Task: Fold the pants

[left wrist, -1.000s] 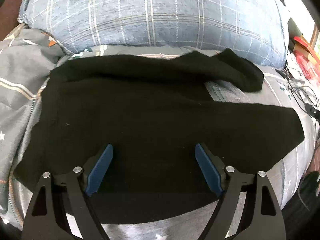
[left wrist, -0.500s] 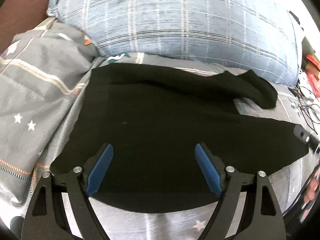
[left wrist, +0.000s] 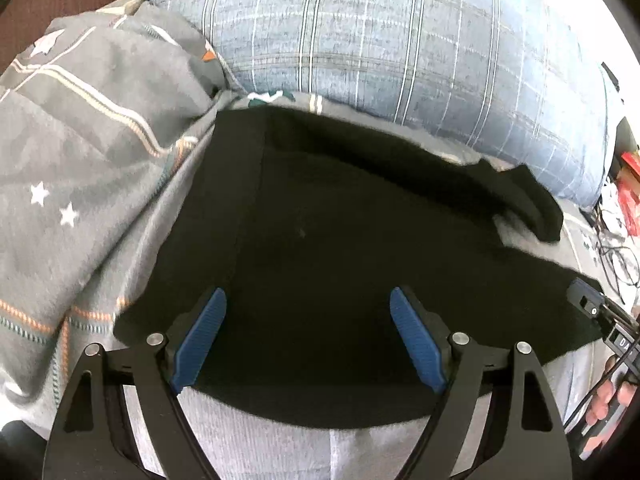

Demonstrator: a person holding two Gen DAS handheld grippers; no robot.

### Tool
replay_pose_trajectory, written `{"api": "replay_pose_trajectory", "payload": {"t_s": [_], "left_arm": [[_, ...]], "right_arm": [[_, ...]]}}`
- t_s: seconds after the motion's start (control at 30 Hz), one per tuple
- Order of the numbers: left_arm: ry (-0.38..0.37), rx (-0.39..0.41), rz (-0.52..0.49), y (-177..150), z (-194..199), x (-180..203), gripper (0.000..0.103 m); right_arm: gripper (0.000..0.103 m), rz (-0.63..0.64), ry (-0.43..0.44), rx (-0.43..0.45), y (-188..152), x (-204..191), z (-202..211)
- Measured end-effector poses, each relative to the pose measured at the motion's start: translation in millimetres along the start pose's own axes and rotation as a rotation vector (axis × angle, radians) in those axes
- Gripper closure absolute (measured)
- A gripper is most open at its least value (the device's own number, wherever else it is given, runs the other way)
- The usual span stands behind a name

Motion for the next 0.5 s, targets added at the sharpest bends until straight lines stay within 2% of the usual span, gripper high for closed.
{"api": "replay_pose_trajectory", "payload": {"t_s": [0.13,0.27,0.5], "left_arm": [[0.018,0.027,-0.018,15,-1,5,0.018],[0.008,0.038,-0.008,28,-3,6,0.018],[-0.016,0.003,0.033,55,-19,2,0.018]], "right_arm": [[0.057,0.022,-0.003,0.021,13,-2,1],[0.050,0.059,-0.009,0.028,25,-7,-3],[0.044,0.142,0.011,0.026,41,-23,-20]]}}
Point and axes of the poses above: each gripper's, at about its wrist camera, not at the fingertips, and z roughly against the way its jaws point, x to its right, y to its top, the point moved 2 cm from there along -z, roughly the way its jaws point, and after that the axes turned 11 degrees about z, right-handed, at the moved point
